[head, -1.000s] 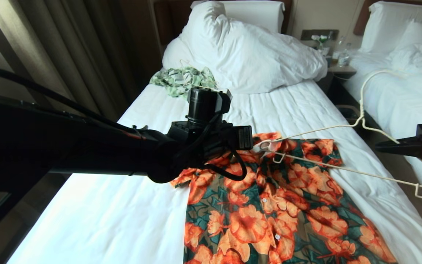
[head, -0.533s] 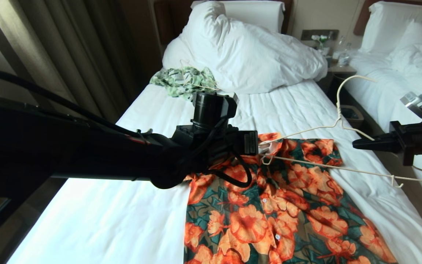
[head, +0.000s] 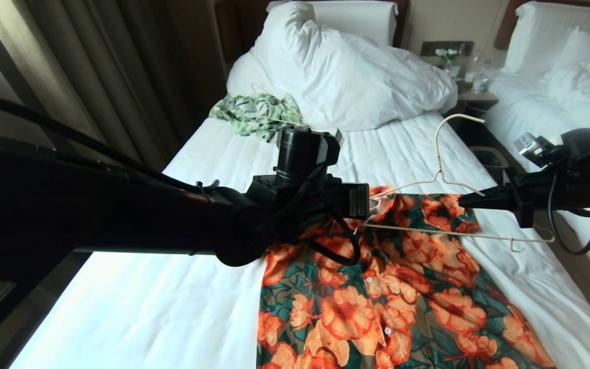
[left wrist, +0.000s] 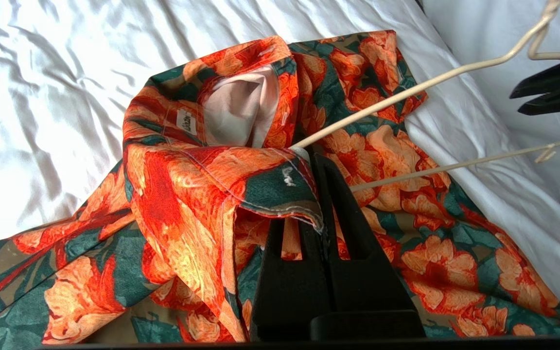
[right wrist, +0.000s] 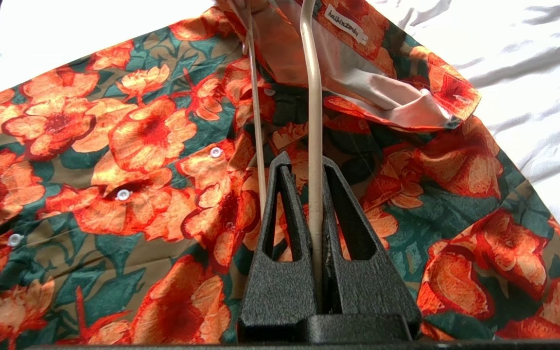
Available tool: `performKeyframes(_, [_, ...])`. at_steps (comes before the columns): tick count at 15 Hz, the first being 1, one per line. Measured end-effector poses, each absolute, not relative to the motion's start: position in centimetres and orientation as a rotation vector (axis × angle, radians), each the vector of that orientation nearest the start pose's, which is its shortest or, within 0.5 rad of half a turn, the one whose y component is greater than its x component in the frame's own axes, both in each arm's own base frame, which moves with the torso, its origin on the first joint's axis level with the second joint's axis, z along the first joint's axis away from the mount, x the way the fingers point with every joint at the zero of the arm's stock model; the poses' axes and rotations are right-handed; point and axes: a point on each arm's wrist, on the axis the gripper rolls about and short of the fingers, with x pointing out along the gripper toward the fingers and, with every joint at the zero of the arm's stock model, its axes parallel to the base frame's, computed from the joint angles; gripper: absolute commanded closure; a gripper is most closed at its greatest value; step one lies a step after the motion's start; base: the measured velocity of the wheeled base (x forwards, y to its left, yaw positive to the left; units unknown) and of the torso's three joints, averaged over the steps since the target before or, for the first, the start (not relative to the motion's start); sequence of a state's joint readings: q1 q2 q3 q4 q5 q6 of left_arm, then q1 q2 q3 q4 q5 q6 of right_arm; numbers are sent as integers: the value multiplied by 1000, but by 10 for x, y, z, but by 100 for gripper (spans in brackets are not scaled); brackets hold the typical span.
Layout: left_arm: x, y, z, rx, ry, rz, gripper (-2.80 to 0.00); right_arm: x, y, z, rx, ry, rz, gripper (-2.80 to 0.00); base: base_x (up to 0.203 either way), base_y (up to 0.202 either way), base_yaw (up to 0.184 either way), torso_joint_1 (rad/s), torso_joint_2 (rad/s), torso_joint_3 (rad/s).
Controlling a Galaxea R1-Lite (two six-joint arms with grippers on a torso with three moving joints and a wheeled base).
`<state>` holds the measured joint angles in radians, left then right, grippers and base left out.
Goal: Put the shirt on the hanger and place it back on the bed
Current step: Hook one side of the shirt onto the hanger
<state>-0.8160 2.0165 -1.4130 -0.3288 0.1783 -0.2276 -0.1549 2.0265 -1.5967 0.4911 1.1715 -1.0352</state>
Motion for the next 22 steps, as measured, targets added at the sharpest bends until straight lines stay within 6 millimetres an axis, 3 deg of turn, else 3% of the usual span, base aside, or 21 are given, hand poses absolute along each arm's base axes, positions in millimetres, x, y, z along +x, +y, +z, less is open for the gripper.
performKeyframes(3, [271, -300, 215, -52, 333, -634, 0, 380, -32, 198, -338, 167, 1188, 0, 0, 0, 0, 0, 0, 0])
performKeyframes(6, [244, -304, 228, -10, 374, -719, 0, 374, -31, 212, -364, 134, 1184, 0, 0, 0, 0, 0, 0, 0])
performKeyframes(8, [240, -304, 234, 6, 354, -733, 0, 366, -30, 224, -387, 109, 1178, 0, 0, 0, 0, 0, 0, 0])
performKeyframes(15, [314, -265, 235, -52, 280, -544, 0, 332, -41, 226, -377, 134, 1138, 0, 0, 0, 0, 0, 0, 0])
performKeyframes(22, [330, -258, 214, -37, 327, -503, 0, 328, -44, 230, -387, 127, 1122, 0, 0, 0, 0, 0, 0, 0])
